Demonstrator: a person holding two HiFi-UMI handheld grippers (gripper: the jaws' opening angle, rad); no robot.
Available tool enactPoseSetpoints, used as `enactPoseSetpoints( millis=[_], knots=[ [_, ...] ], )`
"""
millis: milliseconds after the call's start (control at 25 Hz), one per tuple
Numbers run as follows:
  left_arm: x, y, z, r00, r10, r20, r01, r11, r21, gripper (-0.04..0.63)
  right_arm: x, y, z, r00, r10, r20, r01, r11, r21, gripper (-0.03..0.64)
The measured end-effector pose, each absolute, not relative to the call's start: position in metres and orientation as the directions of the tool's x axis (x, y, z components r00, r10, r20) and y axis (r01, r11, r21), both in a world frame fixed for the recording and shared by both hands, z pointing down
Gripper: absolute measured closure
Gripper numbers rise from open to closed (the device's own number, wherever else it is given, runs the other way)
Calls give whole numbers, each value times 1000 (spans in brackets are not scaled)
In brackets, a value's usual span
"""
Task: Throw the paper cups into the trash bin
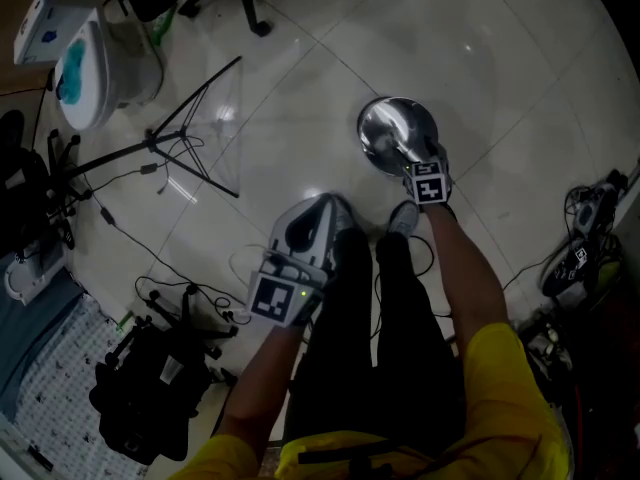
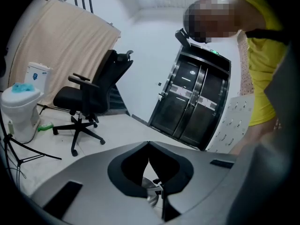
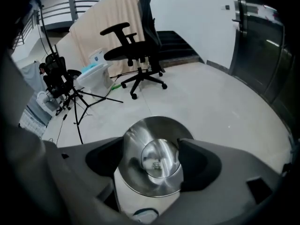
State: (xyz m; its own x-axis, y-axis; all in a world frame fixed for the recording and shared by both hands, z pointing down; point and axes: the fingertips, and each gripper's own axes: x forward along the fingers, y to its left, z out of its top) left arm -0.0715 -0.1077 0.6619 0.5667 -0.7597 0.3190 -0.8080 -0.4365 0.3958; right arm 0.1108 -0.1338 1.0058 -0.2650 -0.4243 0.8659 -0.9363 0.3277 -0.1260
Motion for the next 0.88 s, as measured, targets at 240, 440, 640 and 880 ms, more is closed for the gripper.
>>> enactPoseSetpoints(
  millis=[240,440,640,880],
  knots=[
    [-78,-106,597,546,-771,327,-819,-410,401,603,80,-132,775,-376,-618,690,-918,352,-185,317],
    [-76,-109,494,529,-790,311,-836,-420,354,603,75,-108,535,-422,-765,487,-906,378,-191,382],
    [-74,-96,428,508,-806,303,-853,-420,311,603,86,-88,401,-393,-848,354,-919,356,-166,607],
    [-65,-90,405,509,-808,297,-854,-429,295,603,108,-84,371,-348,-876,333,-935,301,-185,612]
  ],
)
